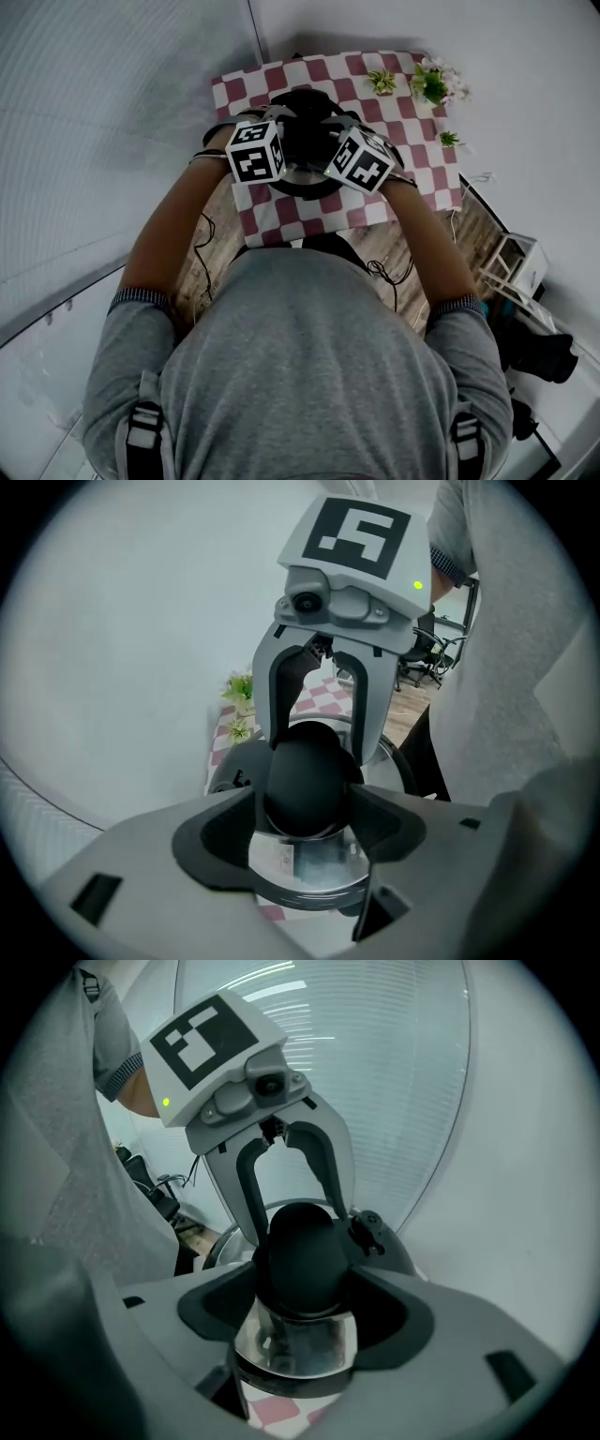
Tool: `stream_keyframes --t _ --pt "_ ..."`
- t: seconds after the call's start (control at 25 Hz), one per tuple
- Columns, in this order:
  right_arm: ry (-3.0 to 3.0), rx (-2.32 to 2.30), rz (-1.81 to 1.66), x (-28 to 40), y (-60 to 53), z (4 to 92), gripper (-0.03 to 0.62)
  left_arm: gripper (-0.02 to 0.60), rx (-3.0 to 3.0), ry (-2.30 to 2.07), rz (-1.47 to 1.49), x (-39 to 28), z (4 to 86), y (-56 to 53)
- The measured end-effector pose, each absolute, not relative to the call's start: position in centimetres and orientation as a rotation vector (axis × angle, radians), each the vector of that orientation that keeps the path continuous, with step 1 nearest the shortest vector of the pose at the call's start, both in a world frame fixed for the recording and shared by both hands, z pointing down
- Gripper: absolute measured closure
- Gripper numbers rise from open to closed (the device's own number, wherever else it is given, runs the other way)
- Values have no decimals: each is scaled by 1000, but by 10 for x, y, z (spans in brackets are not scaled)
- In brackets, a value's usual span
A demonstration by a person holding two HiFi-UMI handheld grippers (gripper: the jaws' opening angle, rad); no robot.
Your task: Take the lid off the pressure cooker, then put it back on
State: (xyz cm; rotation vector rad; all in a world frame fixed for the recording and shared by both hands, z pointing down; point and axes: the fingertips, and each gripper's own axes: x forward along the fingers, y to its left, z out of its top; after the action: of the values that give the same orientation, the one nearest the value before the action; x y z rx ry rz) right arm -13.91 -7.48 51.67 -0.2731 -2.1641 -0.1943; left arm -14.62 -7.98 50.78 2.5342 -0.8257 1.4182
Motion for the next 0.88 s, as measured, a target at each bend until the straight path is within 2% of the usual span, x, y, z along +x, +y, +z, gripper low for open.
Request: stream_keyframes --t 0.44,0.88 --pt "-2049 -369 -196 -146 -75 531 263 264 2448 -640 1454 -142 521 -82" --pt "-1998 -410 -163 -147 -72 534 290 266 2387 -488 1480 -138 528 -79"
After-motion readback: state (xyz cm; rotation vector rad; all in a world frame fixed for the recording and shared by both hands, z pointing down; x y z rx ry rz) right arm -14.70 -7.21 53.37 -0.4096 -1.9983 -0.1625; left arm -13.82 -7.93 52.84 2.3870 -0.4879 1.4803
